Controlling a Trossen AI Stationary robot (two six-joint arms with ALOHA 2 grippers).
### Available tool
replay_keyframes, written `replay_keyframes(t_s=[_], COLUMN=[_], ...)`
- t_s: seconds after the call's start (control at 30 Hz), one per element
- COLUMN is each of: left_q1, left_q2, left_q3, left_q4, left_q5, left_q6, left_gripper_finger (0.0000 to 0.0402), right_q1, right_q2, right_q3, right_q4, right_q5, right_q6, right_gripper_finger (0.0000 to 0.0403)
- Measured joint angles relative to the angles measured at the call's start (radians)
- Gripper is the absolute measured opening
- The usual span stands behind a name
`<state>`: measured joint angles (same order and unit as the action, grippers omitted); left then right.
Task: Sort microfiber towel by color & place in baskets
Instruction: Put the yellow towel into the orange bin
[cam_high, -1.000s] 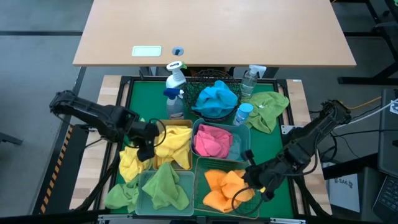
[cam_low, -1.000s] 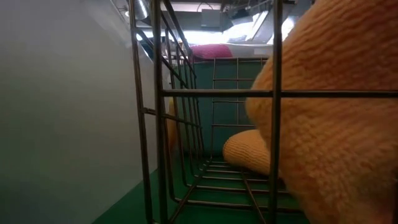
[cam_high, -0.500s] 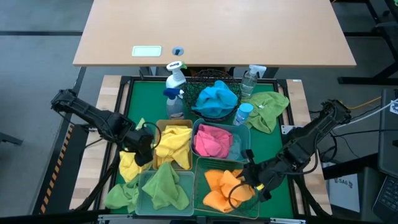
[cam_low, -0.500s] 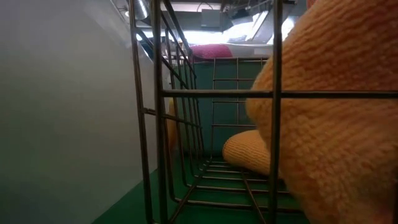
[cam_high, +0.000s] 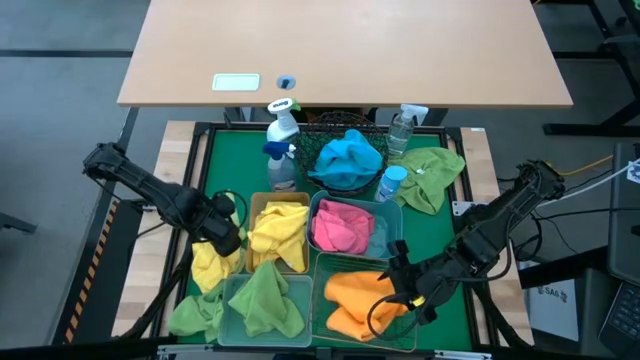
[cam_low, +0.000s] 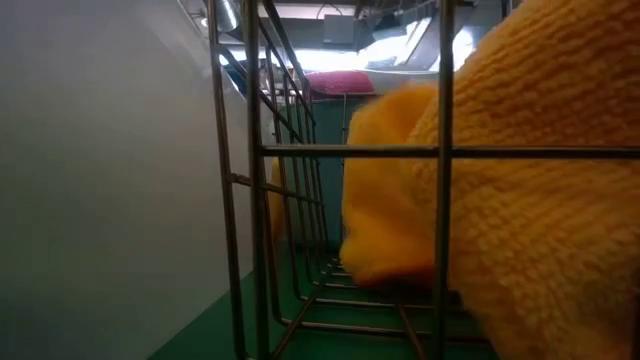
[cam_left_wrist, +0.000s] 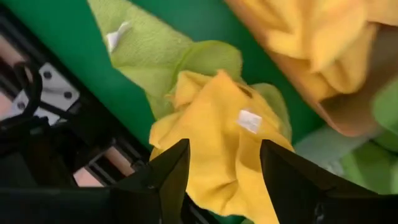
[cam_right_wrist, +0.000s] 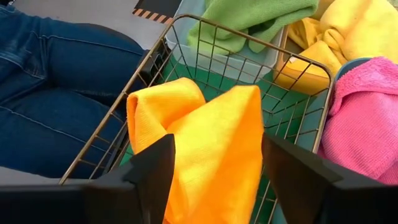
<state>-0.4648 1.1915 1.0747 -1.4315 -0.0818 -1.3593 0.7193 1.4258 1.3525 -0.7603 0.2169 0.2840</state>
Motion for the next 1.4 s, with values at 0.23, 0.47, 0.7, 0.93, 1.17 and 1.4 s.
replay_keyframes(t_s=[0.23,0.47,0.7,0.93,1.17,1.4], left_q1=[-0.001,-0.001,-0.001,-0.001,-0.001,0.0], left_q2=[0.0,0.0,0.0,0.0,0.0,0.0], left_q3=[-0.131,-0.249,-0.35,-0.381,-0.381,-0.359], left_q4=[0.003,0.074,0.186,0.279,0.353,0.355], left_q5=[0.125,0.18,0.181,0.182,0.181,0.178], left_q6=[-0.113,-0.128,-0.126,-0.123,-0.123,-0.109], left_gripper_finger=[0.0187,0.0186,0.0186,0.0172,0.0083,0.0007], right_q1=[0.0,0.0,0.0,0.0,0.0,0.0], right_q2=[0.0,0.0,0.0,0.0,-0.001,-0.002], right_q3=[0.0,0.0,0.0,0.0,0.0,0.045], right_q4=[-0.003,-0.007,-0.007,-0.006,-0.006,-0.079], right_q5=[0.0,-0.001,-0.001,-0.001,0.001,0.007], right_q6=[0.0,-0.001,-0.001,-0.001,-0.004,-0.004], right_gripper_finger=[0.0241,0.0241,0.0241,0.0241,0.0241,0.0241])
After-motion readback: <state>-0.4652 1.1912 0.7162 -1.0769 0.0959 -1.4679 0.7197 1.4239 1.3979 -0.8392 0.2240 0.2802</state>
